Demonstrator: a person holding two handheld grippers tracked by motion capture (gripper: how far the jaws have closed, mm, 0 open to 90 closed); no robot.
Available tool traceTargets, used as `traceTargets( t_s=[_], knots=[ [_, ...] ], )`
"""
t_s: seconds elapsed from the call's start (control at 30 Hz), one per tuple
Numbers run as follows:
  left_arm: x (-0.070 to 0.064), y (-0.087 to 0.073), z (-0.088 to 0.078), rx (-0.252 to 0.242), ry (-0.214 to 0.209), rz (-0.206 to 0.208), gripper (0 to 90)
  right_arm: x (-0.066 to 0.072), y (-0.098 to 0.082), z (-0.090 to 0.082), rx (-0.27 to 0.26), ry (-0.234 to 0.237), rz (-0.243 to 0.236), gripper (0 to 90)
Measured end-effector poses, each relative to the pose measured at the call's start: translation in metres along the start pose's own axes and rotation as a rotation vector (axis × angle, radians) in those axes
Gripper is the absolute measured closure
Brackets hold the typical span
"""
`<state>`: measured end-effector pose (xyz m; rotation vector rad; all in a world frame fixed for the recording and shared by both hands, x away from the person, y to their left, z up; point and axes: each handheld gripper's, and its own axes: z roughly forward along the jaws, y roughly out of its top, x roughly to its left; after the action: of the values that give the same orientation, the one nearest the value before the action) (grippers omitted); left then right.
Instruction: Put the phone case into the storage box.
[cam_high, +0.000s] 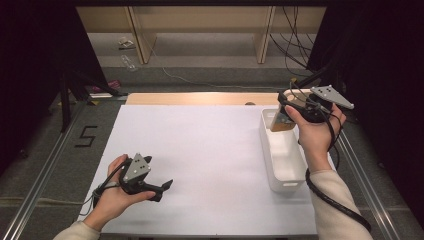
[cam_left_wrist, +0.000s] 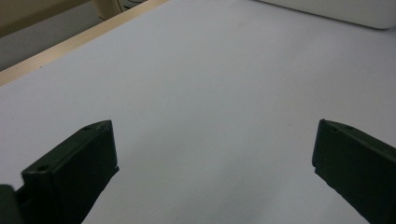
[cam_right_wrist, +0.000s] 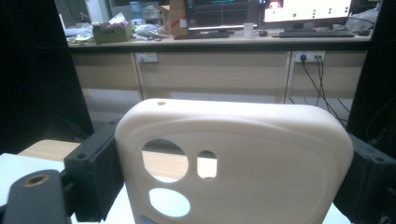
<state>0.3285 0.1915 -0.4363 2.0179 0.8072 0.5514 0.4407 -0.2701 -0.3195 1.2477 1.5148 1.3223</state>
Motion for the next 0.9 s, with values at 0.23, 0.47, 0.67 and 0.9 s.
traceTargets(
  t_s=[0.23,0.47,0.67,0.9],
  knots=[
    [0.000,0.000,0.000,-0.001,0.001,-0.001,0.0,0.000,0.000,0.004,0.006,-0.003,0.000,12.6],
    [0.000,0.000,0.000,0.000,0.001,-0.002,0.0,-0.002,0.000,0.007,0.013,-0.008,0.001,12.6],
    [0.000,0.000,0.000,0.000,0.001,-0.002,0.0,-0.002,-0.001,0.010,0.017,-0.009,0.001,12.6],
    [0.001,0.000,0.000,-0.001,0.003,-0.002,0.0,-0.001,0.000,0.014,0.019,-0.009,0.000,12.6]
  ],
)
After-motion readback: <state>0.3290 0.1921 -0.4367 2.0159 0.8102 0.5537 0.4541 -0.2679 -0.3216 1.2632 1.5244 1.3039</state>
